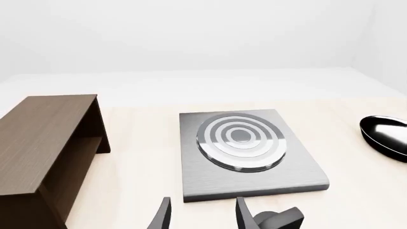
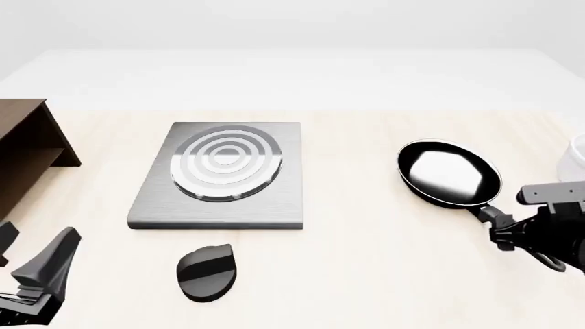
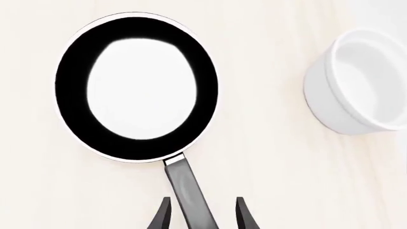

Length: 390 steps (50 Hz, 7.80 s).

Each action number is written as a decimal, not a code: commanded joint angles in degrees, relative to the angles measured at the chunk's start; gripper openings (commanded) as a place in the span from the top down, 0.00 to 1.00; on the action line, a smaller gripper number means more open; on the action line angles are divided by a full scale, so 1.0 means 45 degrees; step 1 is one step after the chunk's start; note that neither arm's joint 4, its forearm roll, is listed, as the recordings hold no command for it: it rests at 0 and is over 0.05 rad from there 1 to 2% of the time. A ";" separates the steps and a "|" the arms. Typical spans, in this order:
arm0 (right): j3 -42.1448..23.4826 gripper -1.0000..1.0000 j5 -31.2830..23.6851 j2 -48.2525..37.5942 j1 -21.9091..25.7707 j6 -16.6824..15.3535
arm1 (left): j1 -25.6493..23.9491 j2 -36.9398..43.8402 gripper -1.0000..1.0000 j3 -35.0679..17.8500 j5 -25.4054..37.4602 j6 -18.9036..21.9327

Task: Turn on the stove and put the frying pan on it.

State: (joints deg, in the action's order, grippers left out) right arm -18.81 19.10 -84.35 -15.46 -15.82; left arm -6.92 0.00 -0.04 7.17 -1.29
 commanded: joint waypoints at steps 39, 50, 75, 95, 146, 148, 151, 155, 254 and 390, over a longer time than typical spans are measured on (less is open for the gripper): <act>0.0121 1.00 0.0870 -0.1090 0.0241 0.0005 | 0.0111 0.0002 0.00 0.0006 -0.0034 -0.0216; 0.0230 1.00 0.0656 -0.0633 0.0318 0.0086 | 0.0096 0.0002 0.00 0.0006 -0.0042 -0.0229; 0.0409 1.00 -0.1304 0.2168 0.0567 0.0190 | 0.0063 0.0002 0.00 0.0006 -0.0087 -0.0213; 0.0361 1.00 -0.3129 0.4398 0.1166 0.0321 | 0.0044 0.0002 0.00 0.0006 -0.0119 -0.0197; -0.1576 1.00 -0.5808 0.5847 0.4697 -0.0244 | 0.0064 0.0002 0.00 0.0006 -0.0202 -0.0205; -0.1704 1.00 -0.5795 0.5690 0.4817 -0.0305 | 0.0070 0.0002 0.00 0.0006 -0.0186 -0.0195; -0.1931 1.00 -0.5843 0.5463 0.5036 -0.0373 | 0.0057 0.0002 0.00 0.0006 -0.0190 -0.0194; -0.2317 1.00 -0.5967 0.5237 0.5280 -0.0415 | 0.0052 0.0002 0.00 0.0006 -0.0177 -0.0203; -0.8998 1.00 -0.5644 -0.1586 1.1553 0.0580 | -0.0047 0.0002 0.00 0.0006 -0.0284 -0.0307; -0.9031 0.00 -0.3822 -0.4339 1.2201 0.0545 | -0.0049 0.0002 0.00 0.0006 -0.0304 -0.0291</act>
State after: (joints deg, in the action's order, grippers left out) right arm -60.13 2.44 -105.92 39.76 -13.70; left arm -7.56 0.00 -0.04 5.78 -1.69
